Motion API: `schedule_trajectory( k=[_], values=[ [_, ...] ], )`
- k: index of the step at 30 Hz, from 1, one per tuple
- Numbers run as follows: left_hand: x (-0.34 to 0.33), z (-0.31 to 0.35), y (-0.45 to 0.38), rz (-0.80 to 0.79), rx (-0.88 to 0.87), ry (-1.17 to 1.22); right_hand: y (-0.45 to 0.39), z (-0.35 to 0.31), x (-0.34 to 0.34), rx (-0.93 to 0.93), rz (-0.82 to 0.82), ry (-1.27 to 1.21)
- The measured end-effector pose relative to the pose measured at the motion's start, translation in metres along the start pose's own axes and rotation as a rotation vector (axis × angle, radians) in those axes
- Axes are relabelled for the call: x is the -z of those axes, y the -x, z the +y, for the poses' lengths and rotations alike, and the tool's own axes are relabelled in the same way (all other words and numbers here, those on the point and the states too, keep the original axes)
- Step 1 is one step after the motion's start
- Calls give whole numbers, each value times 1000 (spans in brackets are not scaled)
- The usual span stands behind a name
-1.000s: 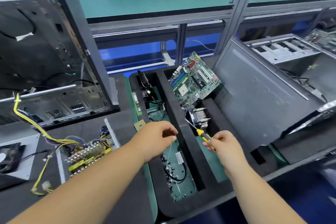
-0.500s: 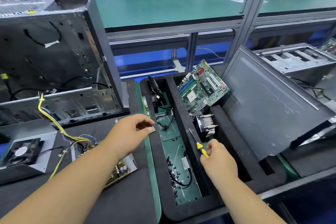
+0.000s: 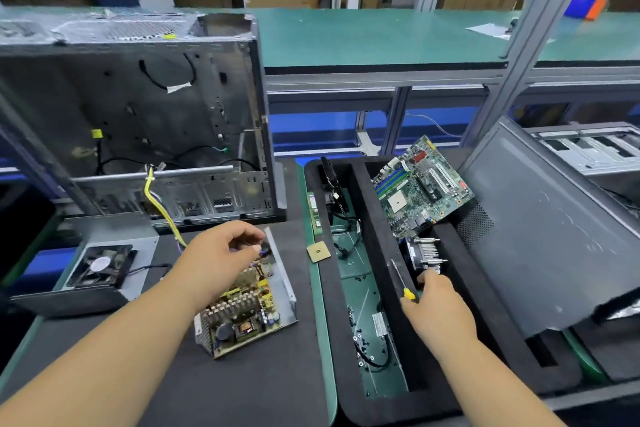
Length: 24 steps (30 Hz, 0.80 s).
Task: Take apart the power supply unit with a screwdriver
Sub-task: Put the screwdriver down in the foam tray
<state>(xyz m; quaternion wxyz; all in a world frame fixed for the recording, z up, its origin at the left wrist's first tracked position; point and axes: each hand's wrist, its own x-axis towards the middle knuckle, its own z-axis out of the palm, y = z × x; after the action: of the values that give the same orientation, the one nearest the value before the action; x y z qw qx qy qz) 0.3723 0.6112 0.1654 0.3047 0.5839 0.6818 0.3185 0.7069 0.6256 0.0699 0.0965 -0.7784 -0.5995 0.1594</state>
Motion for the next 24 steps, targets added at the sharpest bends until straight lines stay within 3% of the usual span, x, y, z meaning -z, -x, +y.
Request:
schedule_trajectory(
  k=[5, 10, 13, 16, 20, 24],
  values=[
    [29, -30, 4, 56, 59, 35, -3, -53, 11, 142, 51, -87],
    [58, -63, 9, 133, 135, 31, 8, -143, 16, 539, 26, -181],
    [72, -80, 12, 144, 176, -109, 20, -196, 9, 867, -111, 17],
    [76, -93, 14, -30, 188, -207, 31, -231, -10, 1069, -245, 373],
    [75, -99, 14, -99, 24, -495, 35, -249, -31, 1127, -292, 616],
    [77, -103, 12, -175, -182, -777, 36, -255, -36, 1078, -299, 656]
  ],
)
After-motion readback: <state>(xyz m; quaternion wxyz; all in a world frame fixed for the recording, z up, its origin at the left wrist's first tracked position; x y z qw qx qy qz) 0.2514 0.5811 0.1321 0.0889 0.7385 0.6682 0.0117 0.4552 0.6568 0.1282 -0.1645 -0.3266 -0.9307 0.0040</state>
